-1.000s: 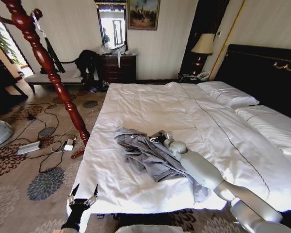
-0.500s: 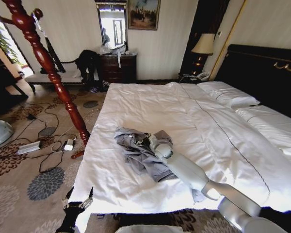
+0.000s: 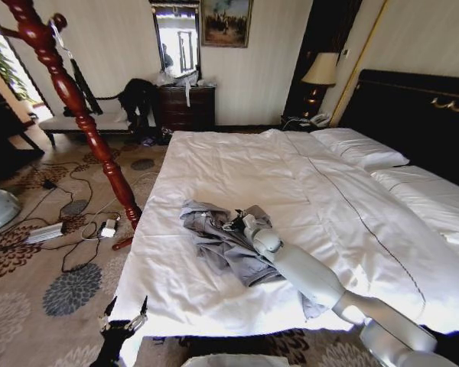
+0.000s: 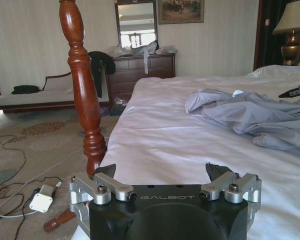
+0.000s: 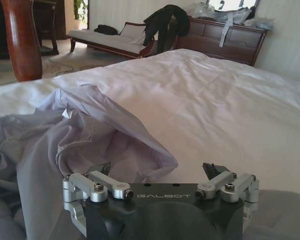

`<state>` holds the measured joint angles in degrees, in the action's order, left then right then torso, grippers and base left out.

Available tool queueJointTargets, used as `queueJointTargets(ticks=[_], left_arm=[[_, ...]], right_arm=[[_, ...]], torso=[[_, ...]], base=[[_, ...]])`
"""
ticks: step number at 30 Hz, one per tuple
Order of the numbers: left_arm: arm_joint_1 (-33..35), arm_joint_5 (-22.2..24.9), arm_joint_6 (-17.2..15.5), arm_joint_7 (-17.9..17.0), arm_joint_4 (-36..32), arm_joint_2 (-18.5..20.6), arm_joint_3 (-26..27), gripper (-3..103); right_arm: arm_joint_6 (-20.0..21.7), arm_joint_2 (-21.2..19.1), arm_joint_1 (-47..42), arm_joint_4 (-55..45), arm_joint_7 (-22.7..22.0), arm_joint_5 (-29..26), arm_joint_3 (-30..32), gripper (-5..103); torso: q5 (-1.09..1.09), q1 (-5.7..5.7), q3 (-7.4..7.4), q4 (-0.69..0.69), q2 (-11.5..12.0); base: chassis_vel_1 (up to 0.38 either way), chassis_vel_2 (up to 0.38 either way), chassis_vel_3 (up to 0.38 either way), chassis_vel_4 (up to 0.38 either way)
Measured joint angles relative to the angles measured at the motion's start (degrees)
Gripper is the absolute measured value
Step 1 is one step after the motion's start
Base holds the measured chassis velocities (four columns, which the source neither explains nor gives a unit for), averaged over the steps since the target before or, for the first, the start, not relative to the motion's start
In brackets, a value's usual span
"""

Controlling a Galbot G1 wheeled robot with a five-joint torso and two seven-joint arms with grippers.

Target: Pick up the clothes from the bed and hang them on the clothes hanger.

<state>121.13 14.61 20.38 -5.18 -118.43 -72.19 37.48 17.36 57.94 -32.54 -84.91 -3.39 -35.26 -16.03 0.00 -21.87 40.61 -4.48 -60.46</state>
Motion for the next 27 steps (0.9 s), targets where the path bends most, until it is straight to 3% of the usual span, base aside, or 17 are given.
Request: queueJointTargets(ticks=[1,4,10,18,27], left_arm=[[-0.1,-0.2,-0.1,0.0,0.0,0.0,-0.2,100],[-0.2,-0.3,-0.1,-0.1,0.0,0.0,-0.5,100],[-0.3,-0.3,-0.3,-0.2,0.0,0.0,-0.6,100],[0.3,-0.2,0.3,-0.2,0.1,-0.4,-0.3,100],[0.7,-0.1,0.6,-0.2,-0.5,-0.5,0.0,100]], right_arm=[[0.2,-0.5,-0.5,-0.6,0.0,-3.5,1.1,100],[0.8,-0.8,-0.8,-0.8,-0.1,-6.6,2.3,100],[0.9,-0.1,0.2,-0.2,0.6,-5.7,2.0,103],[1.4,2.5,1.7,1.9,0.7,-5.6,-0.3,77],[1.9,2.8,0.5,3.2,0.7,-7.1,1.7,65]], torso=[[0.0,0.0,0.0,0.0,0.0],[0.0,0.0,0.0,0.0,0.0],[-0.02,0.0,0.0,0.01,0.0],[0.0,0.0,0.01,0.01,0.0],[0.0,0.0,0.0,-0.01,0.0]], base=[[0.0,0.0,0.0,0.0],[0.0,0.0,0.0,0.0],[0.0,0.0,0.0,0.0],[0.0,0.0,0.0,0.0],[0.0,0.0,0.0,0.0]])
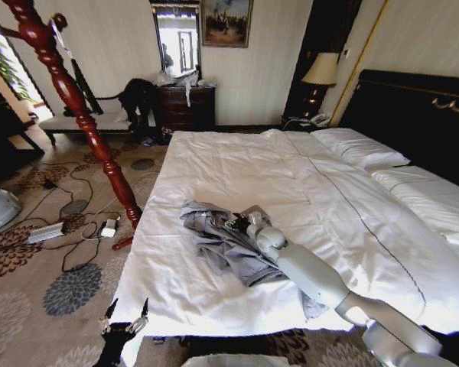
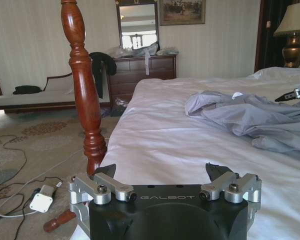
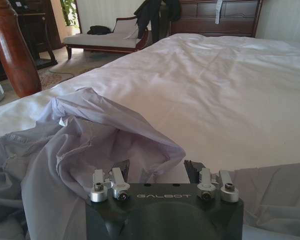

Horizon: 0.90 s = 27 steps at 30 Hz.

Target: Pick up the clothes from the bed and hang them on the clothes hanger.

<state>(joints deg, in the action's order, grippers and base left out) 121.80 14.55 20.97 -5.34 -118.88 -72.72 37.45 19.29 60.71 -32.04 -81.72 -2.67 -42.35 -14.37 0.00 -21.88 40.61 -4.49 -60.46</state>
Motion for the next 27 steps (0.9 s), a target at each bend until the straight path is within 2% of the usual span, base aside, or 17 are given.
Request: queueJointTargets(ticks=[5,9,10,14,22,23,27], left_arm=[[-0.1,0.0,-0.1,0.0,-0.2,0.1,0.1,100],[0.3,-0.2,0.0,0.0,-0.5,-0.3,0.2,100],[0.5,-0.4,0.0,0.0,-0.7,-0.6,0.2,100],[0.8,-0.6,0.1,0.1,-1.0,-0.9,0.2,100],[0.8,-0.6,0.1,0.2,-1.1,-0.7,0.3,100],[0.8,-0.5,0.2,0.2,-1.1,-0.7,0.4,100],[0.8,-0.3,0.4,0.2,-1.0,-0.7,0.7,100]], right_arm=[[0.6,0.2,-0.1,0.3,0.3,-1.7,0.7,51],[0.7,-0.3,-0.1,-0.1,0.8,-2.0,0.5,45],[0.7,-0.5,-0.2,-0.4,0.9,-2.0,0.4,39],[0.7,-0.6,-0.6,-1.2,1.0,-2.0,0.2,33],[1.0,-0.6,-0.8,-1.1,1.0,-1.6,-0.8,37],[1.1,-0.6,-0.9,-1.1,0.9,-1.6,-0.9,40],[1.9,-0.6,-0.8,-1.1,0.4,-1.8,-1.6,35]], torso=[[0.0,0.0,0.0,0.03,0.0],[0.0,0.0,0.0,0.01,0.0],[0.0,-0.01,0.0,0.02,0.0],[0.0,-0.01,0.0,0.03,0.0],[0.0,-0.01,0.0,0.02,0.0],[0.0,-0.01,0.0,0.02,0.0],[0.0,0.0,0.0,0.02,0.0]], base=[[0.0,0.0,0.0,0.0],[0.0,0.0,0.0,0.0],[0.0,0.0,0.0,0.0],[0.0,0.0,0.0,0.0],[0.0,0.0,0.0,0.0],[0.0,0.0,0.0,0.0],[0.0,0.0,0.0,0.0]])
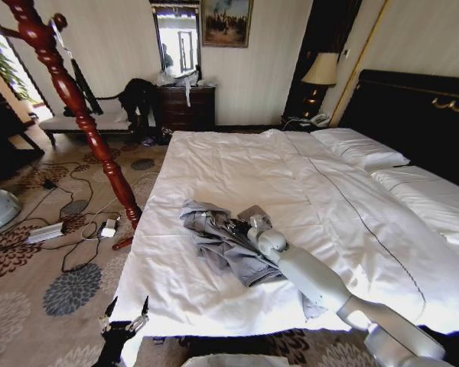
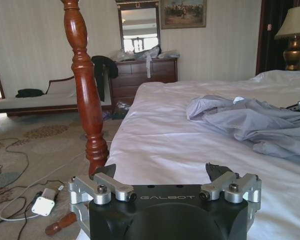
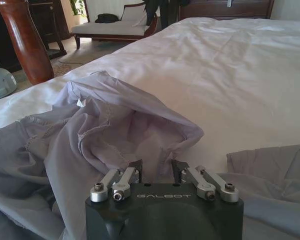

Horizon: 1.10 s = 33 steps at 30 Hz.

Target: Pick up the clothes from the bed and hang them on the clothes hanger.

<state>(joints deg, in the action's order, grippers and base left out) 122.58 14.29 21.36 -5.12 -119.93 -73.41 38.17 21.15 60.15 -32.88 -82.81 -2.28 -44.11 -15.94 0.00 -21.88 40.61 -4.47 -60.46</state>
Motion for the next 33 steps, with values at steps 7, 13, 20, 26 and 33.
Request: queueJointTargets(ticks=[7,13,20,26,33], left_arm=[[-0.4,1.4,-0.2,0.0,-0.3,-0.2,0.8,100],[-0.6,1.9,-0.5,0.1,-0.6,-0.1,1.3,100],[-0.8,1.5,-0.6,0.1,-0.4,-0.2,0.5,100],[-0.9,1.3,-0.6,0.1,-0.4,-0.1,0.0,100],[-1.4,0.4,-0.9,0.1,-1.3,0.7,-1.3,103]], right_arm=[[0.1,0.2,0.4,0.7,-0.5,-2.8,-0.2,16],[0.1,-0.8,0.6,0.7,-0.5,-4.1,0.1,0],[0.9,-1.0,-0.1,-1.3,-1.6,-7.6,2.0,0],[1.8,-3.7,-0.4,-7.1,-4.3,-13.7,5.0,0],[4.9,-7.3,-0.3,-16.2,-8.6,-28.1,10.0,0]], torso=[[0.0,0.0,0.0,0.0,0.0],[0.0,0.0,0.0,0.0,0.0],[0.0,0.0,0.0,0.0,0.0],[0.0,0.01,0.0,0.0,0.0],[0.0,0.01,0.0,0.0,0.0]], base=[[0.0,0.0,0.0,0.0],[0.0,0.0,0.0,0.0],[0.0,0.0,0.0,0.0],[0.0,0.0,0.0,0.0],[0.0,0.0,0.0,0.0]])
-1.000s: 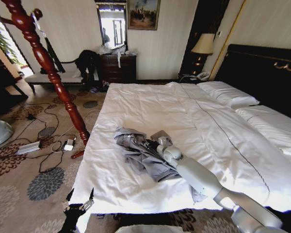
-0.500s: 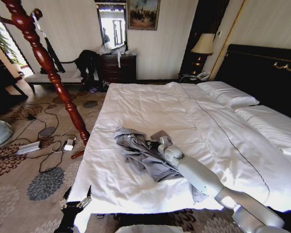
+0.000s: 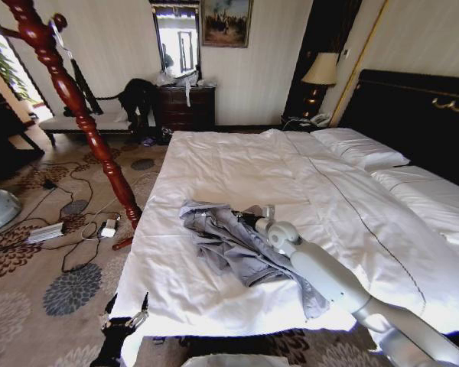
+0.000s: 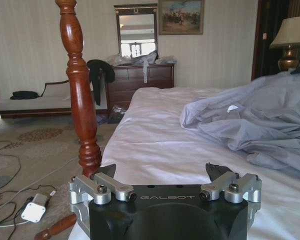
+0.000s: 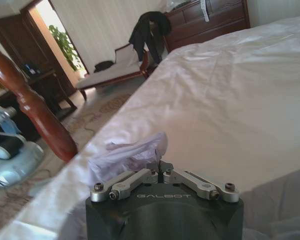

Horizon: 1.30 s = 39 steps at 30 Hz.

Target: Pick up the clothes from the bed and hang them on the clothes hanger.

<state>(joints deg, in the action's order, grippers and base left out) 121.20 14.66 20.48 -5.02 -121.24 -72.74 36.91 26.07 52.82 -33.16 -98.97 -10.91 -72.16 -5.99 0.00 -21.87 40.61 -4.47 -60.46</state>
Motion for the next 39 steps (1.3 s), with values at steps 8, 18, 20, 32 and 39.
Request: queueJointTargets(ticks=[8,18,20,32,39], left_arm=[[-1.1,0.2,-1.2,-0.2,-3.2,2.8,0.0,99],[-0.6,0.6,-1.2,-0.1,-5.6,4.0,0.8,99],[-0.6,0.9,-1.2,0.0,-6.3,4.4,1.1,99],[-1.6,2.4,-2.3,1.0,-8.6,4.9,3.6,99],[-1.2,2.6,-2.2,1.1,-8.8,4.8,3.9,99]], right_arm=[[1.6,-4.6,3.7,-8.7,-5.4,-9.3,4.8,0],[1.7,-11.2,6.6,-13.3,-7.8,-10.0,8.1,0],[2.1,-12.2,7.6,-13.7,-9.4,-11.7,8.9,0],[3.1,-20.0,20.2,-15.5,-6.9,-7.4,10.2,0],[3.2,-22.0,26.6,-17.3,-7.7,-11.3,9.8,0]], torso=[[0.0,0.0,0.0,0.0,0.0],[0.0,0.0,0.0,0.0,0.0],[0.01,0.0,0.0,0.0,0.0],[-0.02,0.0,0.0,0.0,0.0],[0.0,-0.01,0.0,0.0,0.0]], base=[[0.0,0.0,0.0,0.0],[0.0,0.0,0.0,0.0],[0.0,0.0,0.0,0.0],[0.0,0.0,0.0,0.0],[0.0,0.0,0.0,0.0]])
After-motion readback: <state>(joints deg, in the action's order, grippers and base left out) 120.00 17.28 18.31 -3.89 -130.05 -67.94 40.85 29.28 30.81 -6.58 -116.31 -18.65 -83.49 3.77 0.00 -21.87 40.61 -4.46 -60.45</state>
